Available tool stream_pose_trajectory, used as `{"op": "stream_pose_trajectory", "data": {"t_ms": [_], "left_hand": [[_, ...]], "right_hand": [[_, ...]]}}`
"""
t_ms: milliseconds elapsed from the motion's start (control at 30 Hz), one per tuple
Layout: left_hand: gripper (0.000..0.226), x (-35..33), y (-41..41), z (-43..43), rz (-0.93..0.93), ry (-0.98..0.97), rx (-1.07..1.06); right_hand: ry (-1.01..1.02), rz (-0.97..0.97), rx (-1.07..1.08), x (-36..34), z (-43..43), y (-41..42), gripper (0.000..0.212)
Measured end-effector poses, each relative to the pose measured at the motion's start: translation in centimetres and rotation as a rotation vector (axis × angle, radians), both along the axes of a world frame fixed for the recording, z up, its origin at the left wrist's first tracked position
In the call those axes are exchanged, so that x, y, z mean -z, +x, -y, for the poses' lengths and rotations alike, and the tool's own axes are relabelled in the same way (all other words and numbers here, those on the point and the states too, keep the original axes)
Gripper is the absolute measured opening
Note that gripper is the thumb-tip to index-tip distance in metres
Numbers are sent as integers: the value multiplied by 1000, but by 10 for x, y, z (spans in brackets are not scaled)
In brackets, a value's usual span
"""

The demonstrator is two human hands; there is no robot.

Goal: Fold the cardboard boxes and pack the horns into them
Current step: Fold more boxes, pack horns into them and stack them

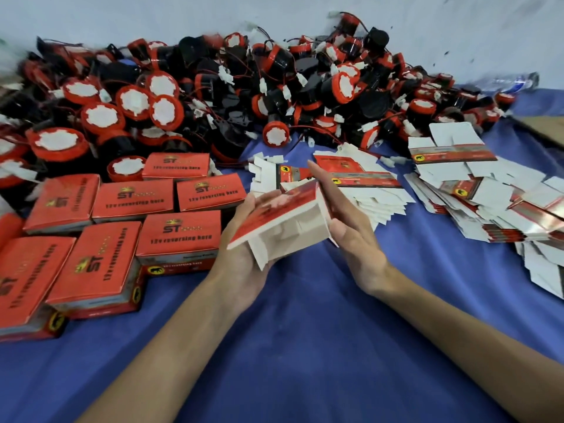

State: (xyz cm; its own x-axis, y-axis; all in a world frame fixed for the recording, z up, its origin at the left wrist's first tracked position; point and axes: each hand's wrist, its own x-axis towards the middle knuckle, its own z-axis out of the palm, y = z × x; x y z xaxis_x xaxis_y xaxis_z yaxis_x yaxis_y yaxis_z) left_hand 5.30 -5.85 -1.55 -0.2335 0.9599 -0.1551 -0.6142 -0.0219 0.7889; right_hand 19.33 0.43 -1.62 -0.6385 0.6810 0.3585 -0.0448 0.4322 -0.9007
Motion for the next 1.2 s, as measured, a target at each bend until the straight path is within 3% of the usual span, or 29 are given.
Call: {"op": "stream_pose_trajectory", "data": {"t_ms": [67,200,300,433,467,633,767,1100,1200], "left_hand": [[40,-4,2,1,-60,2,11],[81,-11,9,5,-176,80,84],[119,-7,13,5,-177,83,96],[147,-3,8,3,-280,140,132],[143,-2,9,3,-329,130,135],[68,-3,7,-1,-286,130,106],[37,-1,0,-1,-232,140,95],[57,-1,6,-1,-321,121,83],[53,4,7,-3,-368,129,60]], "right_hand": [[3,8,37,-2,3,-1,77],[-89,-6,118,-3,1,-4,58],[-174,6,156,-5,-1,-4,62],[-216,-34,135,-5,0,-6,35],[-213,-43,138,-5,0,-6,35],[-122,-37,128,-6,3,-10,54],[-140,-52,60,-5,6,-10,72],[-397,-271,27,0,-5,-7,56],[-507,-376,66,1,-7,-8,59]]}}
